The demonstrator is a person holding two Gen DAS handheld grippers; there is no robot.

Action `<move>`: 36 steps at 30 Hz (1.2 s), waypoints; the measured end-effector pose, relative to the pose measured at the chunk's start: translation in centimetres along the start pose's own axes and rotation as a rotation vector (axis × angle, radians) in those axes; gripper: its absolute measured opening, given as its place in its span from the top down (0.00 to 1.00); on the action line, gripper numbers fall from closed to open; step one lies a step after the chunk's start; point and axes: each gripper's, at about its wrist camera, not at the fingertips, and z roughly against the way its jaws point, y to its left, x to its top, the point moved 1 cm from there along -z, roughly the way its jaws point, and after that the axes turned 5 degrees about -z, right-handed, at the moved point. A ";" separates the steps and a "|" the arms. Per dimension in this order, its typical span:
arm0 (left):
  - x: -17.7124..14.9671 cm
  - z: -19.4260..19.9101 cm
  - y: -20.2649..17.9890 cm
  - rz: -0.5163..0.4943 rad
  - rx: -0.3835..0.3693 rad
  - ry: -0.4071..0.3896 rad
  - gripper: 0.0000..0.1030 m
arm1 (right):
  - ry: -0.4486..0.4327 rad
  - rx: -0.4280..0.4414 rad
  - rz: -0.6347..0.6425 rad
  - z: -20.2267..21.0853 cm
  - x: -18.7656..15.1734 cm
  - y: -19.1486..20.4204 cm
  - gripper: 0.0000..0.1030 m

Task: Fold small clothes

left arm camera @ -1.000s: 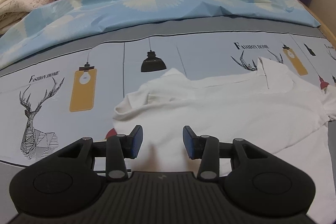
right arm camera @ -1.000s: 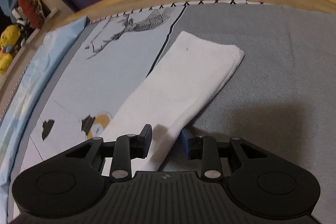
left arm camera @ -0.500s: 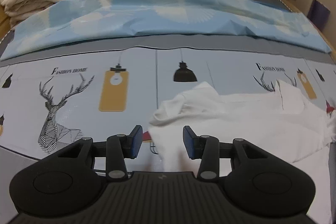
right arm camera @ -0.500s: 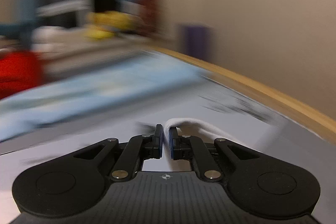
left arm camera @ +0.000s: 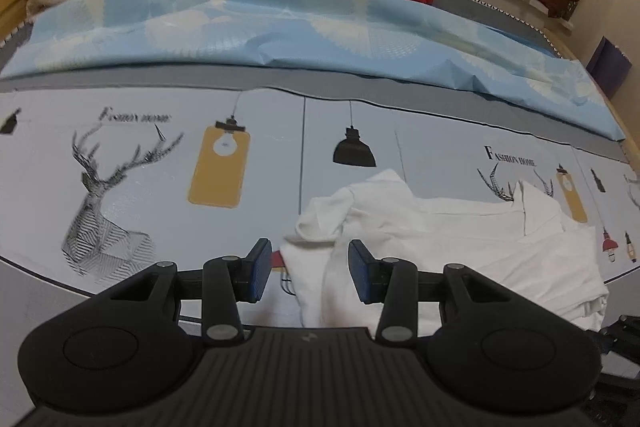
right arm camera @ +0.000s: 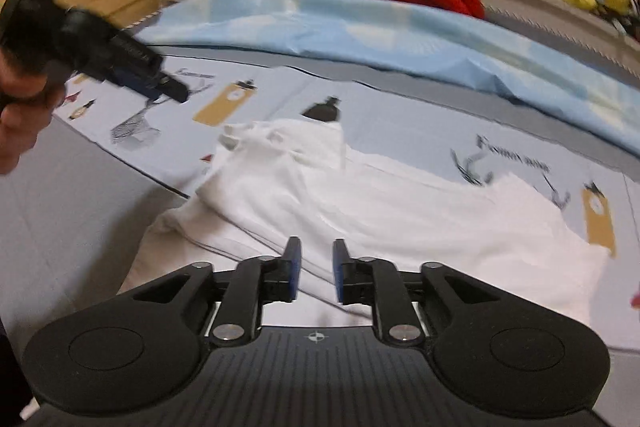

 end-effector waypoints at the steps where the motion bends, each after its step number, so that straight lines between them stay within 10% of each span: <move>1: -0.1 -0.3 0.0 0.010 -0.009 0.008 0.55 | -0.001 -0.022 -0.033 0.1 0.4 -0.8 0.76; 14: -3.9 -8.4 -2.0 0.004 -0.068 0.222 0.68 | -0.043 -0.233 -0.458 1.1 2.1 -13.5 0.74; 17: -4.9 -9.4 -2.4 -0.041 -0.033 0.263 0.85 | -0.058 -0.268 -0.592 2.1 1.9 -16.9 0.74; 25: -3.4 -2.3 -2.5 -0.131 -0.096 0.099 0.95 | 0.001 -0.273 -0.827 1.2 -1.2 -21.1 0.74; 31: -5.0 -2.6 -1.6 -0.216 -0.028 0.181 0.93 | 0.201 -0.377 -0.974 -1.0 -6.0 -22.7 0.86; 36: -4.2 -2.8 -1.5 -0.177 -0.106 0.145 0.89 | 0.159 -0.492 -1.005 1.3 -6.0 -22.2 0.83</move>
